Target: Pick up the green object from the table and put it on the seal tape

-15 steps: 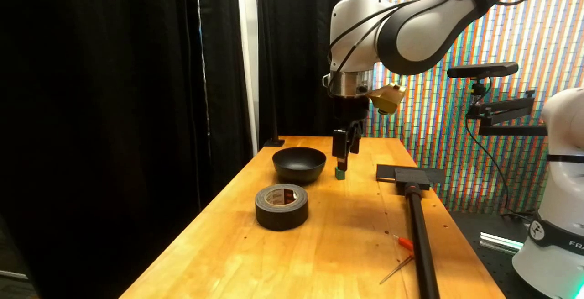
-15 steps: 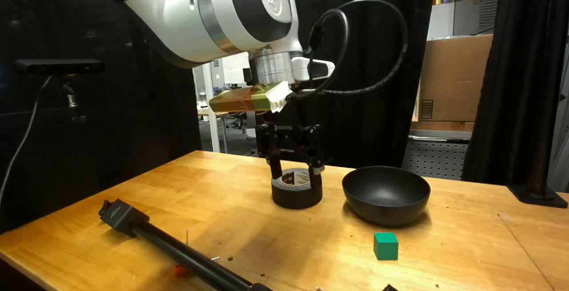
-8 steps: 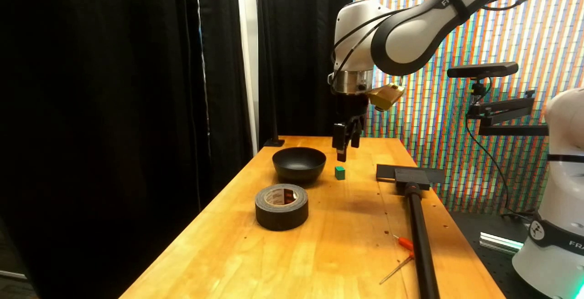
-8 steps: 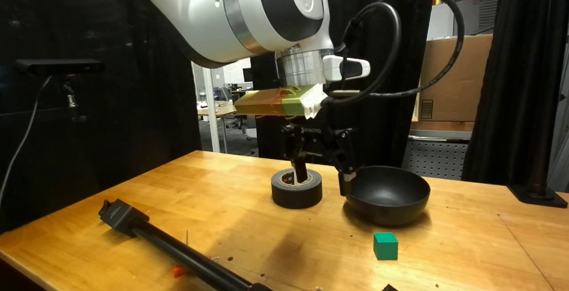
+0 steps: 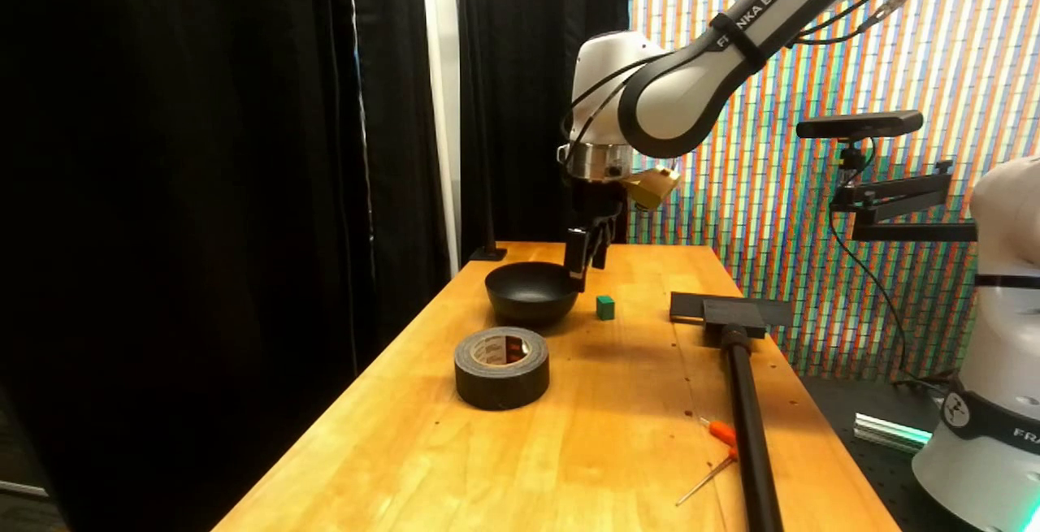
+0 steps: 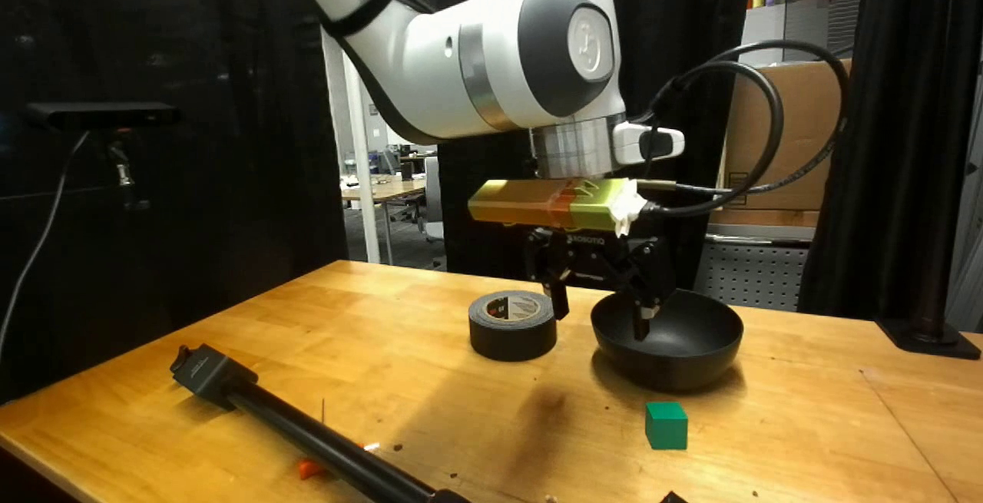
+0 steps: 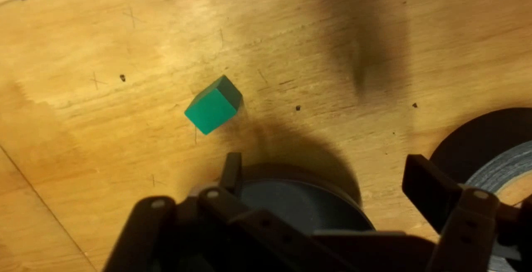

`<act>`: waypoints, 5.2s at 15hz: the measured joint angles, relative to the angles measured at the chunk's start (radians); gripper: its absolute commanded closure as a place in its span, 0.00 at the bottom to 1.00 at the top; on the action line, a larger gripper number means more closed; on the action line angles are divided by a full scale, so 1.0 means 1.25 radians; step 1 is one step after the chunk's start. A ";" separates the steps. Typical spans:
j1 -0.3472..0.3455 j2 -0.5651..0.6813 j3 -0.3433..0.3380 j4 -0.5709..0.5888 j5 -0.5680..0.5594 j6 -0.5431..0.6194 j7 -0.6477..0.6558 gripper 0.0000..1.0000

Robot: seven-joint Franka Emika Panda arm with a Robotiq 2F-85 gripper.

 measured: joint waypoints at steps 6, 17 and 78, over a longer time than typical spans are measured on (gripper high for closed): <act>-0.011 0.068 -0.047 0.059 0.060 0.009 -0.081 0.00; -0.018 0.089 -0.058 0.041 0.101 0.016 -0.105 0.00; -0.003 0.143 -0.032 0.031 0.147 0.091 -0.216 0.93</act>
